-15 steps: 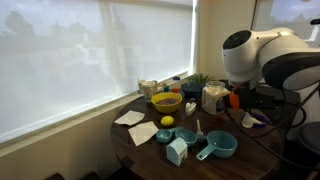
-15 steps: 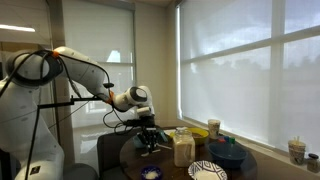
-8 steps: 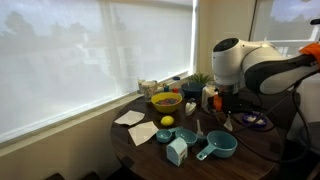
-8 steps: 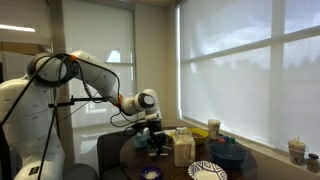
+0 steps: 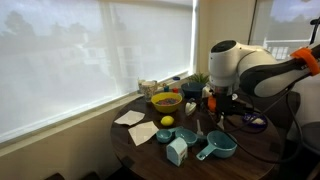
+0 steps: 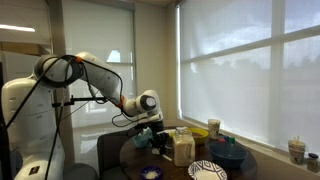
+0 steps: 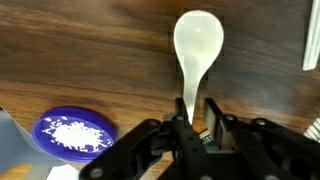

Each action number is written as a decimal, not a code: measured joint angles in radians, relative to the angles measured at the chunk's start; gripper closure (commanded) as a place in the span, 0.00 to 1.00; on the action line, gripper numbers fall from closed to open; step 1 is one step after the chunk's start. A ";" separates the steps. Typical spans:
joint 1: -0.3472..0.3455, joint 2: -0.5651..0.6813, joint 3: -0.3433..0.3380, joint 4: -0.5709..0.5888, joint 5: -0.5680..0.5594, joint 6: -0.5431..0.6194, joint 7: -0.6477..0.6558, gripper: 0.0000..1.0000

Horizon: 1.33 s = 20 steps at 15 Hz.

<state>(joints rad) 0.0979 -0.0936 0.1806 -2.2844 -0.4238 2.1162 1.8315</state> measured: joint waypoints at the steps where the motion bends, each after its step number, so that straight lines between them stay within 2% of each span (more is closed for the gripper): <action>1: 0.000 0.000 0.000 0.000 0.000 0.000 0.000 0.38; 4: 0.000 -0.005 0.000 0.006 0.000 -0.012 -0.009 0.15; 6: 0.000 -0.018 -0.002 0.008 0.006 -0.034 -0.049 0.03; 7: 0.000 -0.028 -0.004 0.008 0.011 -0.039 -0.083 0.00; 12: 0.000 -0.117 -0.035 -0.018 0.045 -0.034 -0.361 0.00; 18: -0.003 -0.150 -0.037 -0.042 0.048 -0.033 -0.422 0.00; 20: -0.003 -0.150 -0.038 -0.045 0.057 -0.033 -0.487 0.00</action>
<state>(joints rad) 0.0948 -0.2435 0.1430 -2.3295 -0.3667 2.0830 1.3442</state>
